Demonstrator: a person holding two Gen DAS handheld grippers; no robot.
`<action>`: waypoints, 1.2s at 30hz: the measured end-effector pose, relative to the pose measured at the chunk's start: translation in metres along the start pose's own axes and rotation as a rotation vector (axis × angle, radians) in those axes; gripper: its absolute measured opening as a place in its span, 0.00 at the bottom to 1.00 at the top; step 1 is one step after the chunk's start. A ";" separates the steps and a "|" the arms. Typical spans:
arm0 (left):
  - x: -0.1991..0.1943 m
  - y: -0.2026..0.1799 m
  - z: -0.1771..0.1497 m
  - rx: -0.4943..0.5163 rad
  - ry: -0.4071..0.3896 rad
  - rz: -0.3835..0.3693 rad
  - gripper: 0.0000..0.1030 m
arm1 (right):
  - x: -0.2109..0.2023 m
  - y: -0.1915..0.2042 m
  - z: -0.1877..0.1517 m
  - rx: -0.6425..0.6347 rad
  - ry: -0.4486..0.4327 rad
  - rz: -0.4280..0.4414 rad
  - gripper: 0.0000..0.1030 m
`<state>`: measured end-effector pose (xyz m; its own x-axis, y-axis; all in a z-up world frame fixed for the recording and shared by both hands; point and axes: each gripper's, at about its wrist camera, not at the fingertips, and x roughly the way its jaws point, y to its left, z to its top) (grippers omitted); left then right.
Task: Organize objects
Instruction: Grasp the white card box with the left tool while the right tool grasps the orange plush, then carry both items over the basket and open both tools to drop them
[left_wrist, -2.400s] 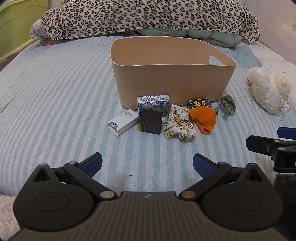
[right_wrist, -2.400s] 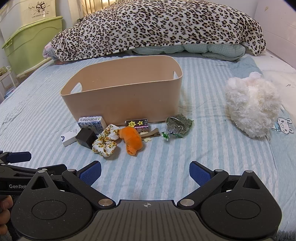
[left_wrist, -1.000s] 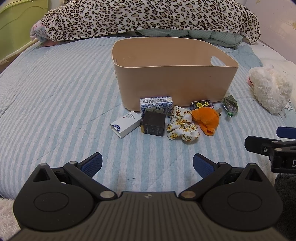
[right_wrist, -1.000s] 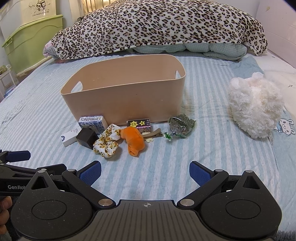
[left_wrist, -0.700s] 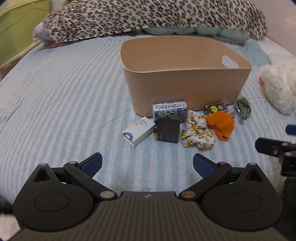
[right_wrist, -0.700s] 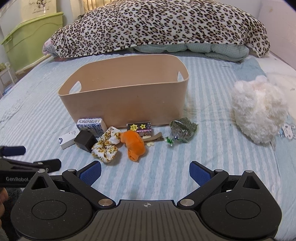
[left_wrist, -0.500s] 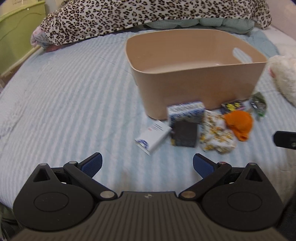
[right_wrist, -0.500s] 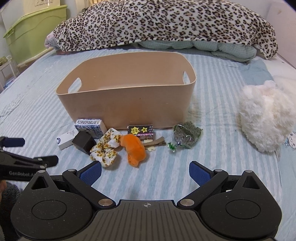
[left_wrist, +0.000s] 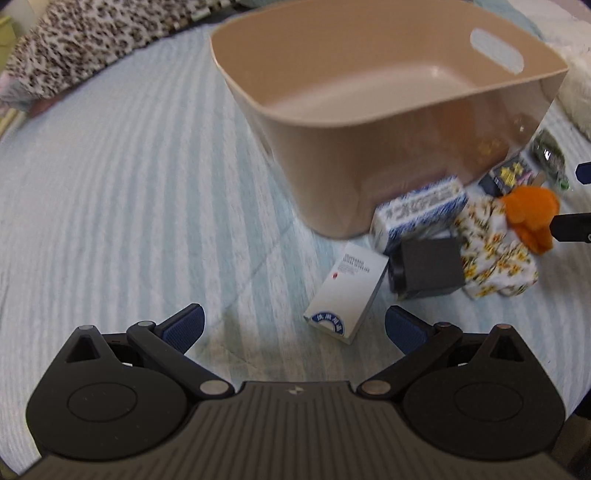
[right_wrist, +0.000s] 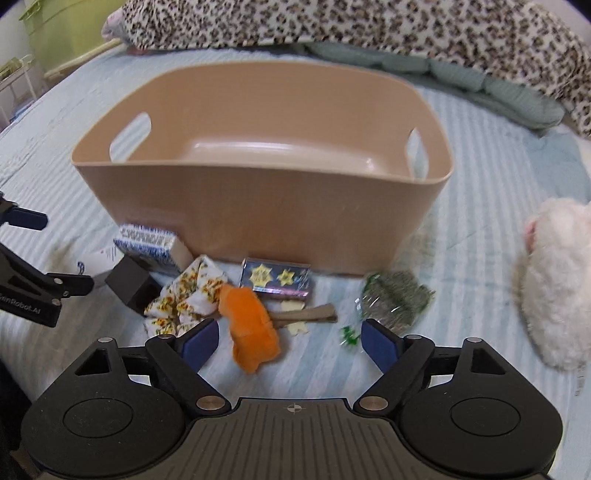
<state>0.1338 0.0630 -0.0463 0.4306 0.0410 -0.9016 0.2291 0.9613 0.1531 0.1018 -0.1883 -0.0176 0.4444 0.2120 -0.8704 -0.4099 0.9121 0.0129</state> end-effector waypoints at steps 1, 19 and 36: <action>0.003 0.000 0.000 0.013 0.004 -0.009 1.00 | 0.002 0.001 0.000 -0.011 0.005 -0.002 0.82; 0.017 -0.004 -0.007 0.018 0.006 -0.178 0.37 | 0.011 0.022 -0.006 -0.117 -0.042 0.053 0.10; -0.057 0.000 -0.010 -0.012 -0.116 -0.097 0.31 | -0.050 0.010 -0.003 -0.033 -0.168 0.071 0.09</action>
<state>0.1008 0.0635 0.0016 0.5049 -0.0832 -0.8592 0.2642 0.9625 0.0621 0.0733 -0.1910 0.0241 0.5387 0.3338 -0.7736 -0.4698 0.8812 0.0531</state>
